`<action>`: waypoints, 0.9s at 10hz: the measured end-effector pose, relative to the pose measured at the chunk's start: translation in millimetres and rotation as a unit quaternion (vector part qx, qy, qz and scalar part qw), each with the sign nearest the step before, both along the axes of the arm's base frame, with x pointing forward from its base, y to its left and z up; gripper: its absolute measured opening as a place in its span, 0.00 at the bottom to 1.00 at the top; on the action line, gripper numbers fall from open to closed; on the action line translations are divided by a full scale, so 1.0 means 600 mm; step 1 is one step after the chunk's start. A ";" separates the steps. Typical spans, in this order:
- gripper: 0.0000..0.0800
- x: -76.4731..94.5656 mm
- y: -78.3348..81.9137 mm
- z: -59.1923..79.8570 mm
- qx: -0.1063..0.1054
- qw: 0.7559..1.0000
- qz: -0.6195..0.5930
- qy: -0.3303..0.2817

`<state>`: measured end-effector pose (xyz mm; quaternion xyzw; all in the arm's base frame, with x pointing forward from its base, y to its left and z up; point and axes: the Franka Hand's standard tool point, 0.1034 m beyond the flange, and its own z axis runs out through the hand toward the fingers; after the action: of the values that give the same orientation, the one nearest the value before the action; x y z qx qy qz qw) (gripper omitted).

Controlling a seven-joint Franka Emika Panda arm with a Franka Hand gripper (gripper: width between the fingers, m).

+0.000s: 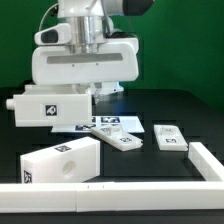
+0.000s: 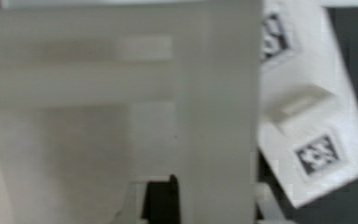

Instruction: Assemble cabinet

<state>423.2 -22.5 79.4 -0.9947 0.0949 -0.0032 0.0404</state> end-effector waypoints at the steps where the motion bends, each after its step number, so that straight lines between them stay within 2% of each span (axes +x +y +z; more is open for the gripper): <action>1: 0.11 0.021 0.034 0.015 0.007 0.999 -0.045 0.009; 2: 0.11 0.050 0.072 0.034 0.009 0.994 -0.112 0.017; 3: 0.11 0.082 0.100 0.048 0.006 0.993 -0.121 0.010; 4: 0.11 0.090 0.099 0.042 0.006 0.997 -0.080 -0.009; 8: 0.11 0.088 0.098 0.042 0.007 0.995 -0.101 0.000; 9: 0.11 0.111 0.095 0.053 0.010 0.990 -0.137 0.002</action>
Offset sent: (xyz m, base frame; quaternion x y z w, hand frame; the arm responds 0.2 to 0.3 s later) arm 0.0388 0.0160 0.0039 -0.0104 0.0872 -0.1396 0.9863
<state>489.5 34.7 111.0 -0.9718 0.2306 -0.0055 0.0493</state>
